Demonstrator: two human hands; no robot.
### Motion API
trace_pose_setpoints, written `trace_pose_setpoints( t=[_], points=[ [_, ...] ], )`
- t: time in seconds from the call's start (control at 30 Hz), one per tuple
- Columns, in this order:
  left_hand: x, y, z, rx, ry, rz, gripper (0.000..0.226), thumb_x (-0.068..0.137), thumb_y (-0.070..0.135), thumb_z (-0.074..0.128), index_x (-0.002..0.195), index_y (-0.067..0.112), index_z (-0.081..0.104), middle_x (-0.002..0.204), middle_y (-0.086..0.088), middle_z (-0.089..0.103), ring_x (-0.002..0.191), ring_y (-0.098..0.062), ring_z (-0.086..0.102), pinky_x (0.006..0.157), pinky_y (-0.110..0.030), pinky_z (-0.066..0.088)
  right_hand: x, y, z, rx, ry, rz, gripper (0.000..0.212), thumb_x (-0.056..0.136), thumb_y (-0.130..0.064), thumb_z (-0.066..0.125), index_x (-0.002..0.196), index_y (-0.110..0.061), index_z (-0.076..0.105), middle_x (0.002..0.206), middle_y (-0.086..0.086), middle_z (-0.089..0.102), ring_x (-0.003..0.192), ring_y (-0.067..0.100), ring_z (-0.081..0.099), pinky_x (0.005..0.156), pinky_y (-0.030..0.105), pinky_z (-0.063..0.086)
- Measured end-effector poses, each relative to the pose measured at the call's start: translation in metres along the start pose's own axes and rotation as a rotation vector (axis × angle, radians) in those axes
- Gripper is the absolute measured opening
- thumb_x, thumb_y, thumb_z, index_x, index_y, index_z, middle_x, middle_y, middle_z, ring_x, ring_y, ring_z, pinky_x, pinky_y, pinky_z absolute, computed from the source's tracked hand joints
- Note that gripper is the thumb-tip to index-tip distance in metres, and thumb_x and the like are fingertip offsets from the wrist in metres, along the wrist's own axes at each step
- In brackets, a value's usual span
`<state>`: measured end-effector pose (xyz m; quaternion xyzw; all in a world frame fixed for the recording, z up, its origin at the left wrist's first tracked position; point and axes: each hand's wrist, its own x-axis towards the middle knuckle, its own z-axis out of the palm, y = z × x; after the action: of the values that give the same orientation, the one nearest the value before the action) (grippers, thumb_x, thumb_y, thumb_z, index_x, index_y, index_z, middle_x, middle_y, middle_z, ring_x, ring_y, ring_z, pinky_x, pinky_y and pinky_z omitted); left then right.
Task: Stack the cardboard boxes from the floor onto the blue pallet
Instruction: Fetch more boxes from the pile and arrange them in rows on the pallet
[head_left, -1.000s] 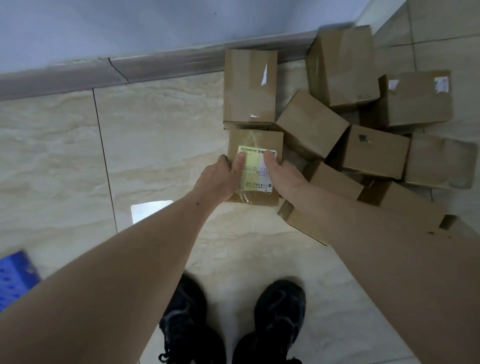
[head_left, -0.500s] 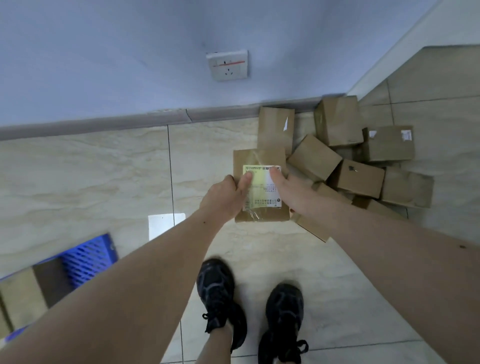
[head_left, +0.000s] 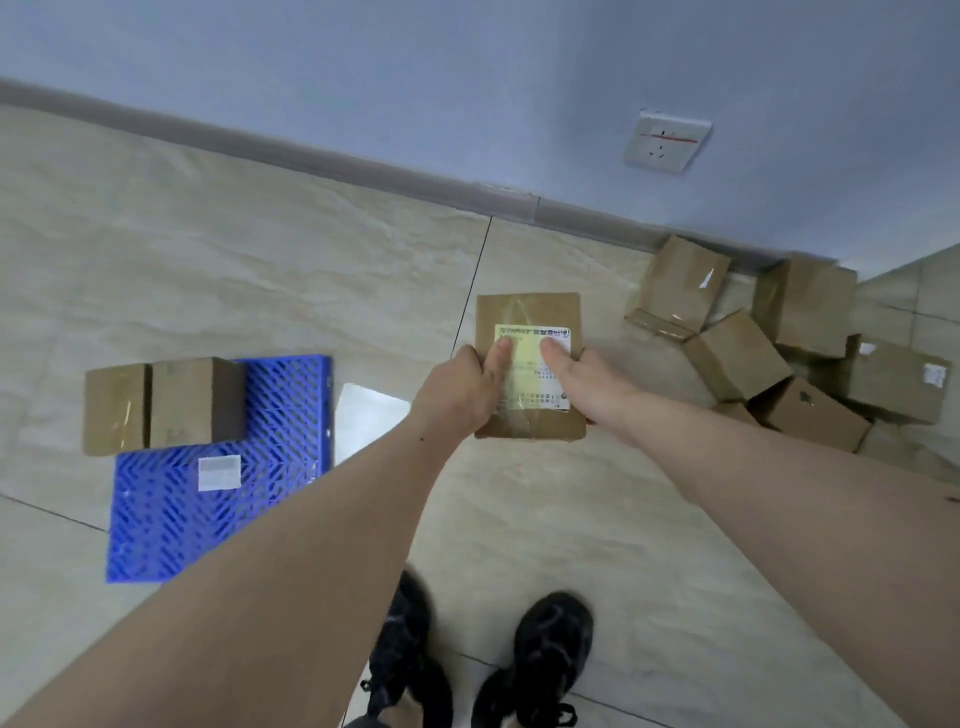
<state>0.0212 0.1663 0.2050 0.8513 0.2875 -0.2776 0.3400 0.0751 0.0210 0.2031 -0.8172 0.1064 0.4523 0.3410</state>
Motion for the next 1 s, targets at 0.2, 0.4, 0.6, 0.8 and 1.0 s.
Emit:
trace_pose_setpoints(
  t=[0.2, 0.4, 0.6, 0.8, 1.0],
  points=[
    [-0.014, -0.067, -0.044, -0.108, 0.064, -0.08, 0.06, 0.096, 0.063, 0.024, 0.108, 0.01, 0.049, 0.11, -0.013, 0.062, 0.104, -0.033, 0.057, 0.093, -0.044, 0.046, -0.012, -0.043, 0.07, -0.08, -0.024, -0.04, 0.058, 0.095, -0.061, 0.033, 0.112, -0.015, 0.065, 0.108, 0.006, 0.068, 0.101, 0.027, 0.063, 0.088, 0.035, 0.048],
    [-0.031, -0.166, -0.094, -0.273, 0.01, -0.115, 0.046, 0.099, 0.051, 0.03, 0.118, 0.01, 0.04, 0.108, -0.011, 0.057, 0.095, -0.029, 0.055, 0.084, -0.037, 0.045, -0.024, -0.091, 0.17, -0.113, -0.059, -0.029, 0.066, 0.088, -0.068, 0.032, 0.12, -0.018, 0.062, 0.113, 0.003, 0.068, 0.102, 0.024, 0.063, 0.097, 0.04, 0.047],
    [-0.027, -0.265, -0.148, -0.336, -0.013, -0.152, 0.045, 0.081, 0.041, 0.049, 0.113, 0.011, 0.053, 0.119, -0.008, 0.054, 0.101, -0.021, 0.059, 0.095, -0.037, 0.047, -0.024, -0.131, 0.274, -0.111, -0.074, -0.015, 0.06, 0.095, -0.062, 0.033, 0.118, -0.016, 0.064, 0.112, 0.006, 0.069, 0.101, 0.025, 0.064, 0.096, 0.039, 0.048],
    [0.004, -0.333, -0.171, -0.384, 0.075, -0.181, 0.032, 0.087, 0.024, 0.063, 0.111, 0.01, 0.047, 0.098, -0.006, 0.061, 0.094, -0.028, 0.065, 0.084, -0.044, 0.055, 0.006, -0.154, 0.353, -0.097, -0.002, -0.018, 0.054, 0.098, -0.054, 0.036, 0.117, -0.012, 0.064, 0.113, 0.01, 0.068, 0.103, 0.03, 0.062, 0.09, 0.034, 0.048],
    [0.06, -0.38, -0.152, -0.154, 0.232, -0.193, 0.025, 0.087, 0.031, 0.065, 0.103, 0.013, 0.059, 0.107, -0.009, 0.059, 0.099, -0.029, 0.059, 0.083, -0.042, 0.053, 0.07, -0.151, 0.409, -0.057, -0.014, 0.016, 0.052, 0.099, -0.051, 0.037, 0.126, -0.012, 0.059, 0.119, 0.009, 0.065, 0.108, 0.029, 0.061, 0.094, 0.034, 0.045]
  ],
)
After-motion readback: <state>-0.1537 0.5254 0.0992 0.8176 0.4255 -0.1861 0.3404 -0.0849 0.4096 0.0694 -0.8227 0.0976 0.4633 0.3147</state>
